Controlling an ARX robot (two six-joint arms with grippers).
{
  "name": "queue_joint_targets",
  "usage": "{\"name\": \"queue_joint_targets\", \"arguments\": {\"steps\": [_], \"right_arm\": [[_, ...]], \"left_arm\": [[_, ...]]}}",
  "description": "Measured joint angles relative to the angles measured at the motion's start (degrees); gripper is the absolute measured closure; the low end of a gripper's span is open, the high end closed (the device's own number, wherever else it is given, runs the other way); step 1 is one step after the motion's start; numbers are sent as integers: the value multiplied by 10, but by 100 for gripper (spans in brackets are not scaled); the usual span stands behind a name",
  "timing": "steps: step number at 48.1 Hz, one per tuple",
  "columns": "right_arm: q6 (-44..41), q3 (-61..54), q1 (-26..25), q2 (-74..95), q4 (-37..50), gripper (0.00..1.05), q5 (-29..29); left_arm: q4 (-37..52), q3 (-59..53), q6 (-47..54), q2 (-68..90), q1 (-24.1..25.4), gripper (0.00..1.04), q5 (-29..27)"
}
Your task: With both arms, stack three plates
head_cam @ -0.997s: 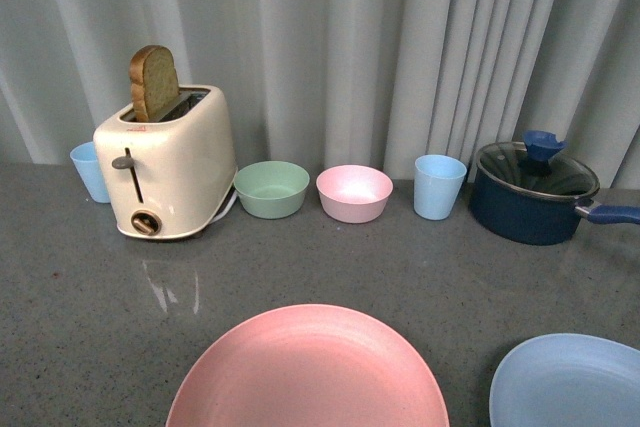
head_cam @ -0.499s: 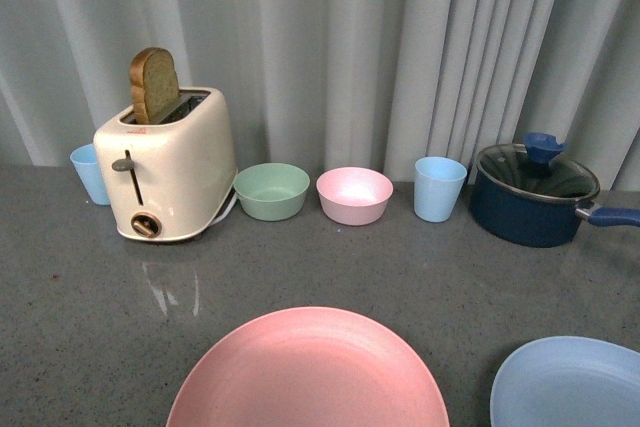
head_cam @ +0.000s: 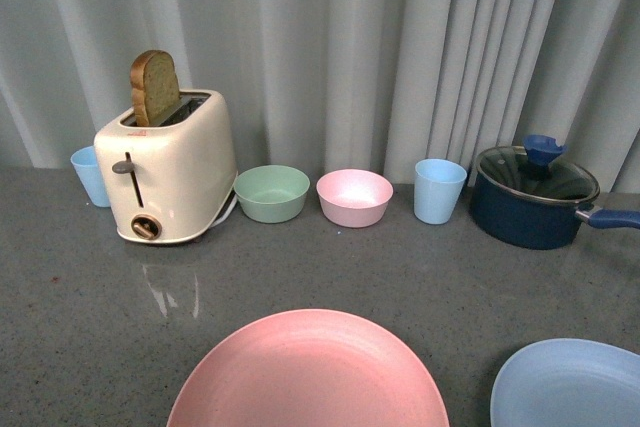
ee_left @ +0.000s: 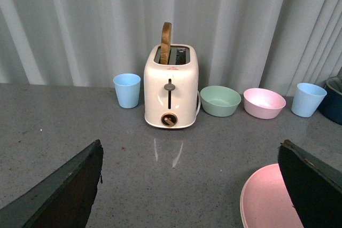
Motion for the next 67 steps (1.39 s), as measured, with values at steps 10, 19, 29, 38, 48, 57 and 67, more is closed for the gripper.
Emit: {"name": "queue_joint_targets", "arguments": {"steps": [10,19,29,38,48,57,67], "right_arm": [[0,0,0,0,0,7,0],[114,76,9,120,-149,7,103],[223,179,-117,376,-73,7,-9],[123,194,-273,492,-1,7,-89],[68,229,-403,650,31,7,-146],[26,277,-447,773,70,7,-169],[-71,284,-376,854,118,7,-149]], "left_arm": [[0,0,0,0,0,7,0],[0,0,0,0,0,7,-1],[0,0,0,0,0,7,0],[0,0,0,0,0,7,0],[0,0,0,0,0,7,0],[0,0,0,0,0,7,0],[0,0,0,0,0,7,0]]}}
